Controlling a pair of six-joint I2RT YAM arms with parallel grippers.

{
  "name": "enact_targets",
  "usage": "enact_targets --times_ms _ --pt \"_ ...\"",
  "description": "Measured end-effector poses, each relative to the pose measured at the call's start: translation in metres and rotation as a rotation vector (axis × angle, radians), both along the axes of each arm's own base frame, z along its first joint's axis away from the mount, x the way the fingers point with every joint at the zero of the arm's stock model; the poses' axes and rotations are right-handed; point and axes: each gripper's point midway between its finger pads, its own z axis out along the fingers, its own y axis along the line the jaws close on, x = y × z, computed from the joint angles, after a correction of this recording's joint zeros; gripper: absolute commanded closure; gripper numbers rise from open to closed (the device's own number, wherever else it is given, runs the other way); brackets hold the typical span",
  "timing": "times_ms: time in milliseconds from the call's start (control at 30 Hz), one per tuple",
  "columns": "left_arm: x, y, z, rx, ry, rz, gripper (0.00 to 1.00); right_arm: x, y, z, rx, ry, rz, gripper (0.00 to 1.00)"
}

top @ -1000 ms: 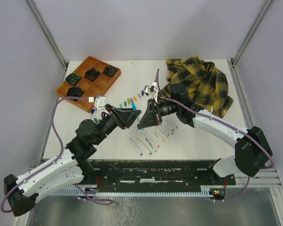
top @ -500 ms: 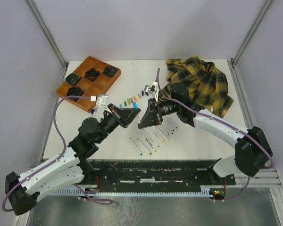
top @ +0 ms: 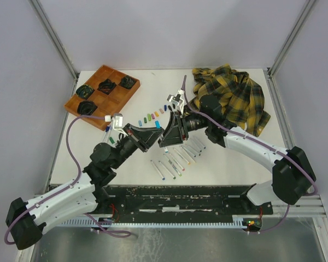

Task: Open the pen caps
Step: Pick up the pen from the center of the board.

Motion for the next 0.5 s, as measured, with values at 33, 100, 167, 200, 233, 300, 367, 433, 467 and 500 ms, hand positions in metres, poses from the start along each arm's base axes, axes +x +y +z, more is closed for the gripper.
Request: enact_targets --times_ms 33,100,167,200,233,300,367,433,467,500 --pt "-0.0005 0.0003 0.0017 -0.006 -0.006 -0.001 0.97 -0.0001 0.0002 0.0018 0.004 0.004 0.0 0.54" --pt "-0.0017 0.0011 0.0041 -0.017 -0.016 -0.003 0.97 -0.0002 0.0005 0.0049 0.015 0.003 0.001 0.55" --pt "-0.0029 0.0025 0.0059 -0.027 -0.025 -0.003 0.97 -0.0005 0.0005 0.0064 0.02 0.004 0.003 0.57" --pt "-0.0037 0.0033 0.0064 -0.032 -0.03 -0.003 0.97 -0.0005 0.0006 0.0067 0.021 0.005 0.002 0.59" --pt "-0.0044 0.0041 0.0063 -0.036 -0.033 -0.003 0.97 -0.0007 0.0006 0.0068 0.021 0.005 0.003 0.61" --pt "-0.0058 0.0057 0.0064 -0.044 -0.04 -0.003 0.97 -0.0013 0.0014 0.0059 0.019 0.008 0.001 0.67" --pt "-0.0066 0.0062 0.0073 -0.05 -0.046 -0.004 0.97 -0.0011 0.0024 0.0051 0.017 0.009 -0.003 0.77" --pt "-0.0076 0.0064 0.009 -0.057 -0.051 -0.005 0.97 -0.0008 0.0031 0.0043 0.017 0.001 -0.006 0.93" --pt "-0.0073 0.0066 0.0089 -0.058 -0.05 -0.004 0.97 -0.0006 0.0033 0.0041 0.02 -0.008 -0.006 0.99" --pt "-0.0071 0.0069 0.009 -0.06 -0.05 -0.003 0.97 -0.0002 0.0035 0.0039 0.025 -0.022 -0.006 1.0"
